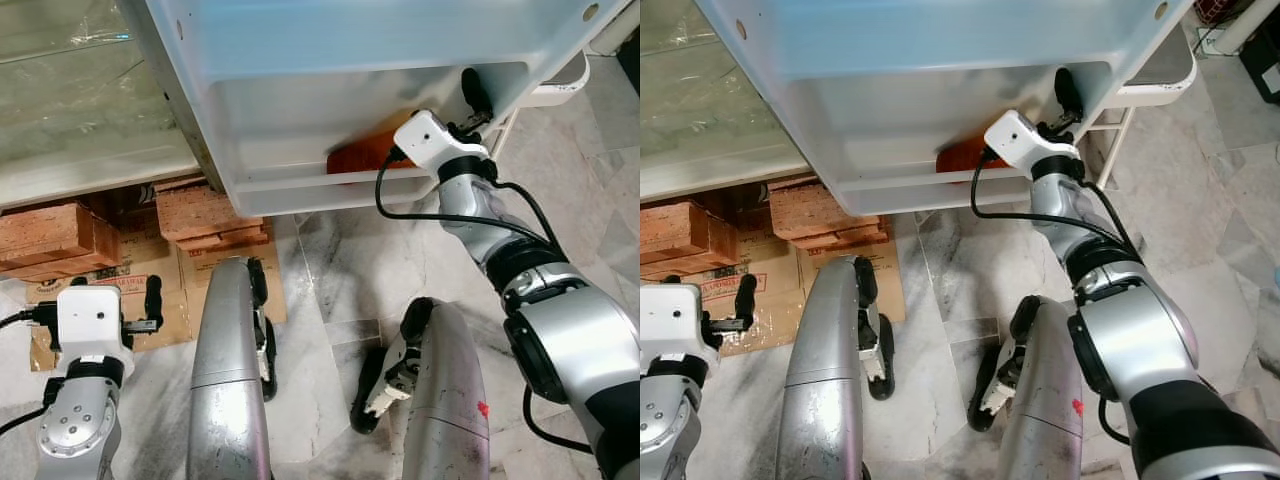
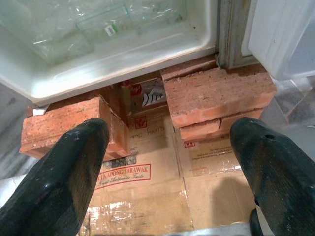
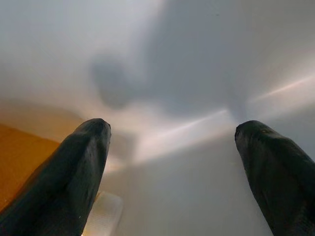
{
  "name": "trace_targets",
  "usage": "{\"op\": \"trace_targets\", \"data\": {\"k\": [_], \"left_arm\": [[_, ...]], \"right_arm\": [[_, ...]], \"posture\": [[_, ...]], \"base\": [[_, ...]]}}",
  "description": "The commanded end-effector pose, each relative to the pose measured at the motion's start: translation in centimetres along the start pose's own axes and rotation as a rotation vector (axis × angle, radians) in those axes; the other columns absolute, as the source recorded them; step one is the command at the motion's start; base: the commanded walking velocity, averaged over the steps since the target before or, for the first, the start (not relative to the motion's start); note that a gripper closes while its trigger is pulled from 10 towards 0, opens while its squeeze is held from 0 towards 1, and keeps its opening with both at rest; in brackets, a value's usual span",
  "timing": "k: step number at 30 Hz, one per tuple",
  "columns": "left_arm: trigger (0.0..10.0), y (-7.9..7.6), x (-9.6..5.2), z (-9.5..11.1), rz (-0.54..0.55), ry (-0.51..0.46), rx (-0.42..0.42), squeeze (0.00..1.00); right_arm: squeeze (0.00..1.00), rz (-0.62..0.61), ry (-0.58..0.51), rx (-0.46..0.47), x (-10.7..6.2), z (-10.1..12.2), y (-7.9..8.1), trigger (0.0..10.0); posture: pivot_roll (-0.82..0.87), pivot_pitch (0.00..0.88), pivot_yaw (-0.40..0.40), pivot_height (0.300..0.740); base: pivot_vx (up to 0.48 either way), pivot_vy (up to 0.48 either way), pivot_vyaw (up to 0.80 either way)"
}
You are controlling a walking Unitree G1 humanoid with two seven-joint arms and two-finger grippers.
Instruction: Restocking fridge
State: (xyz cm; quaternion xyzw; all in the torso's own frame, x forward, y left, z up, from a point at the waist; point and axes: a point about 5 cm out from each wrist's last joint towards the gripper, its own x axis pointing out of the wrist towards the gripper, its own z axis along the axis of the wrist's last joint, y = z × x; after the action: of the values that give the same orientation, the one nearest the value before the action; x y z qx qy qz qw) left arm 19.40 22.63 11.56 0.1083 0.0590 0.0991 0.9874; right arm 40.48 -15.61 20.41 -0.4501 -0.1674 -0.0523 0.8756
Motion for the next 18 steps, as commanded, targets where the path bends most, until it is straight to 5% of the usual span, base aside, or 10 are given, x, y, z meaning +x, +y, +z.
{"op": "trace_targets", "data": {"k": [1, 5, 7, 8, 9, 10, 18], "left_arm": [[10.0, 0.5, -0.5, -1.0, 0.031, 0.049, 0.007, 0.0], [10.0, 0.6, -0.5, -1.3, 0.038, 0.073, -0.009, 0.0], [10.0, 0.6, -0.5, -1.3, 0.038, 0.073, -0.009, 0.0], [10.0, 0.4, -0.5, -1.5, 0.037, 0.08, -0.016, 0.0], [10.0, 0.3, -0.4, -1.6, 0.036, 0.082, -0.018, 0.0], [10.0, 0.1, -0.3, -1.7, 0.034, 0.088, -0.025, 0.0], [10.0, -0.6, 0.2, -2.2, 0.01, 0.122, -0.052, 0.0]], "right_arm": [[0.87, -0.085, 0.035, 0.081, 0.4, -0.9, -2.3, 10.0], [0.78, -0.04, -0.045, 0.304, 0.6, 0.3, -2.5, 10.0], [0.78, -0.04, -0.045, 0.304, 0.6, 0.3, -2.5, 10.0], [0.45, -0.001, -0.063, 0.418, 0.4, 0.5, -2.2, 10.0], [0.45, 0.016, -0.064, 0.467, 0.3, 0.5, -2.0, 10.0], [0.05, 0.033, -0.068, 0.53, 0.2, 0.4, -2.0, 10.0], [0.0, 0.06, -0.012, 0.678, -1.0, -1.1, -1.3, 10.0]], "posture": [[0.28, 0.359, -0.075, 0.526], [0.26, 0.353, -0.084, 0.526], [0.26, 0.353, -0.084, 0.526], [0.25, 0.349, -0.087, 0.526], [0.25, 0.346, -0.087, 0.526], [0.24, 0.343, -0.088, 0.526], [0.22, 0.314, -0.1, 0.526]], "base": [[0.0, 0.0, 0.0], [0.0, 0.0, 0.0], [0.0, 0.0, 0.0], [0.0, 0.0, 0.0], [0.0, 0.0, 0.0], [0.0, 0.0, 0.0], [0.0, 0.0, 0.0]]}}
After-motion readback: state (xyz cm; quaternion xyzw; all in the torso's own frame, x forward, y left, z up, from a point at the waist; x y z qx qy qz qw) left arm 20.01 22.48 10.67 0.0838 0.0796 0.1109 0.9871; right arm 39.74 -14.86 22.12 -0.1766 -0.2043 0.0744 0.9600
